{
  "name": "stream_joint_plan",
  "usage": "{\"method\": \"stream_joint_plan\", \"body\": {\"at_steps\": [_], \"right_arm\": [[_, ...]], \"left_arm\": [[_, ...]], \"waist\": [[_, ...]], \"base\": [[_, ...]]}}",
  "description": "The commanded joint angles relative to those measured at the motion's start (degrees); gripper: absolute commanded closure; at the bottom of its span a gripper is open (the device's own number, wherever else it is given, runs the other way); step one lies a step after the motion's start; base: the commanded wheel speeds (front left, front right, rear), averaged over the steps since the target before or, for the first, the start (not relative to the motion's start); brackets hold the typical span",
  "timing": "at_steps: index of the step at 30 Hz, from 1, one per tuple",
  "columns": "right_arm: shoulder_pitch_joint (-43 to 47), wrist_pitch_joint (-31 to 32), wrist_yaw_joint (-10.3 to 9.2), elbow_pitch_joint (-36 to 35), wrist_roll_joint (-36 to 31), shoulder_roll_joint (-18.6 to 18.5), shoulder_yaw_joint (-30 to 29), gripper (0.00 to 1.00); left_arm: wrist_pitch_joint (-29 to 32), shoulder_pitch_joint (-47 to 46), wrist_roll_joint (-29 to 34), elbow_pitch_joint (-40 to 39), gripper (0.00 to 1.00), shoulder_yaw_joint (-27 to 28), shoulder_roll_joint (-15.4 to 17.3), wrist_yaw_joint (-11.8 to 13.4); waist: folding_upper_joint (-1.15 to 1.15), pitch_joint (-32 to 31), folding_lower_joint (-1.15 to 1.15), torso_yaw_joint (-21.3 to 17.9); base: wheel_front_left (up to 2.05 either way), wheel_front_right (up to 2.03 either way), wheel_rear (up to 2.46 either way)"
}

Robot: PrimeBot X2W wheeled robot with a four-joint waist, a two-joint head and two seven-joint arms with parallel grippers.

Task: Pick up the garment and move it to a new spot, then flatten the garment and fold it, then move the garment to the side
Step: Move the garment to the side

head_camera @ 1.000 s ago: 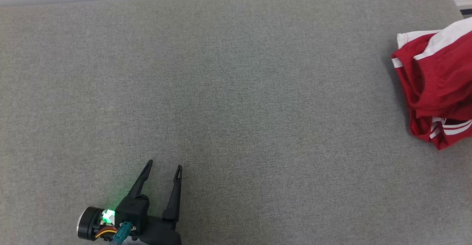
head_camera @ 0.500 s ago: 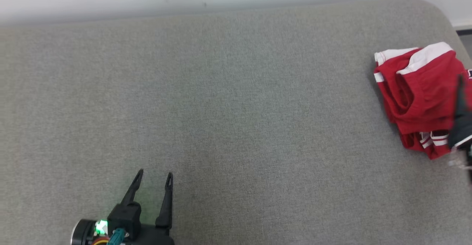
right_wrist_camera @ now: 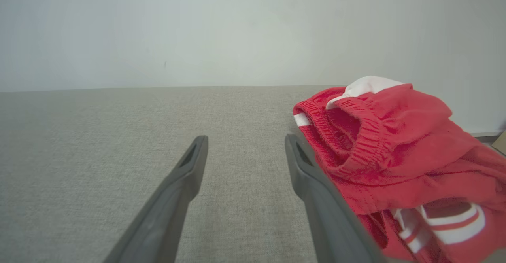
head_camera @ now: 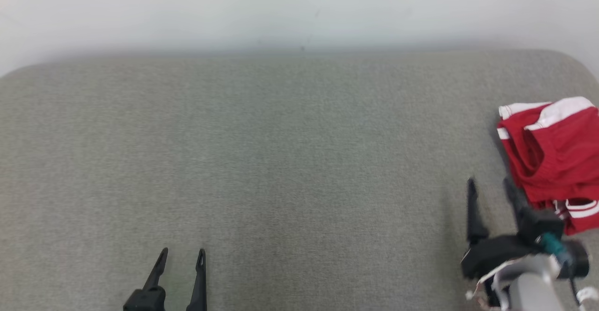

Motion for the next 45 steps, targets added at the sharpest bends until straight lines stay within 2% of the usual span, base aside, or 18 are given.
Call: {"method": "stream_joint_plan", "body": {"at_steps": [1,6,14,29,45], "right_arm": [[2.29,-0.17,-0.02,-0.20,0.30,0.95,0.43,0.00],[8.02,-0.18,-0.02,-1.57,1.02,3.30,2.13,0.00],[11.03,-0.18,-0.02,-2.48,2.37,3.74,5.77,0.00],[14.59,-0.19,-0.02,-7.08,7.61,3.71,11.52,0.00],[16.56,-0.19,-0.02,-6.45,4.76,3.72,11.93,0.00]], "left_arm": [[-0.16,1.11,-0.37,-0.08,0.00,-0.08,-0.08,0.00],[-0.16,4.03,0.00,0.63,0.00,0.80,-0.08,-0.44],[-0.16,6.45,-0.85,0.81,0.00,2.50,-0.10,-0.56],[-0.16,8.08,-1.01,-0.20,0.00,5.23,-0.11,-0.36],[-0.16,8.18,-1.30,-0.63,0.00,5.53,-0.12,-0.23]], "waist": [[0.00,-2.82,0.01,2.90],[0.00,-6.04,0.01,5.10],[0.00,-8.17,0.01,5.58],[0.00,-11.79,0.01,3.73],[0.00,-12.63,0.01,1.99]], "base": [[0.00,0.00,0.00],[0.00,0.00,0.00],[0.00,0.00,0.00],[0.00,0.00,0.00],[0.00,0.00,0.00]]}}
